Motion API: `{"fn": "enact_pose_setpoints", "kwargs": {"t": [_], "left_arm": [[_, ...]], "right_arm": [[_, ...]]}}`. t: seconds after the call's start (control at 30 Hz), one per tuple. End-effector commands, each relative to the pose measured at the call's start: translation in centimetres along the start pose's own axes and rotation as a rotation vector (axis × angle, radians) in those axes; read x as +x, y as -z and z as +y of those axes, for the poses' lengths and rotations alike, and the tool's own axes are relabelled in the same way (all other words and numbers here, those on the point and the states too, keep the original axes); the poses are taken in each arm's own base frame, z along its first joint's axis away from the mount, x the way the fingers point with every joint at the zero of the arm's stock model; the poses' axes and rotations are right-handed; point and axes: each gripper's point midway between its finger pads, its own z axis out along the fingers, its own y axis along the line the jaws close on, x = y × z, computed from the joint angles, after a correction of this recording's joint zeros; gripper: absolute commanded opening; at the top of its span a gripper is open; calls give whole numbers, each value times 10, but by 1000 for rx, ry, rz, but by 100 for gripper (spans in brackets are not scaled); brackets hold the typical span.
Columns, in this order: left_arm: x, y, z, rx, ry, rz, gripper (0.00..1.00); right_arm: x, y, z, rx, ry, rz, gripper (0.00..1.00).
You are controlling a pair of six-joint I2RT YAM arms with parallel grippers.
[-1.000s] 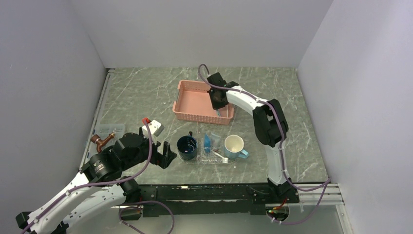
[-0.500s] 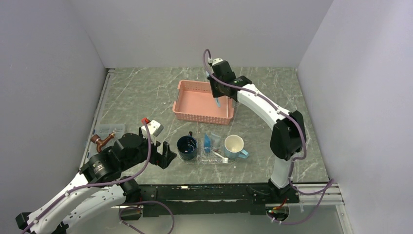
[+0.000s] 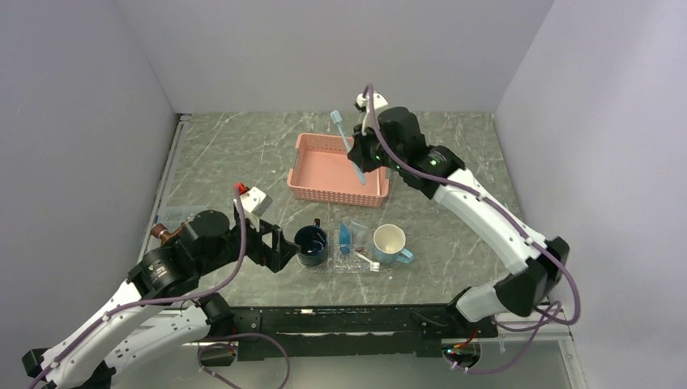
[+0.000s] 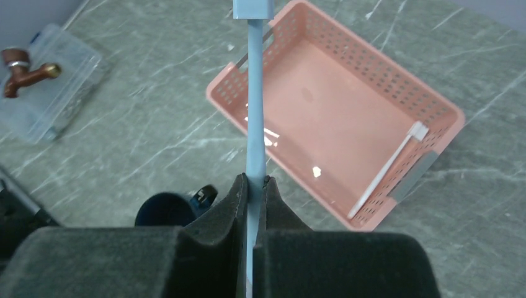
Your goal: Prepare toiletry sets of a toothbrush and toothpaste on the tray
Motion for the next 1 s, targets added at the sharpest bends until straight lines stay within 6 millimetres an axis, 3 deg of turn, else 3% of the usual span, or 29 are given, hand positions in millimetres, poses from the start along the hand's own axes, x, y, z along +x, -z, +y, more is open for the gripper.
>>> {"fn": "enact_pose_setpoints", "kwargs": {"t": [0.0,0.3,0.57,0.77,0.97], "left_arm": [[-57,13,-33,132,-26,-146,99],[-90,21,-61,255,-22,-222,99],[-123,49,-91,386,-67,-267,99],[-131,76,-114,509,-84,-264,99],[-127,90,-123,555,-62,-193,99]], "right_arm": [[6,29,25,-148,-36,-22,0],[24,105,64,-408,-83,-80,0],[53,164,87,-595,-62,-53,0],[75,200,106,-768,-5,4,0],[96,226,127,-993,33,78,0]]}}
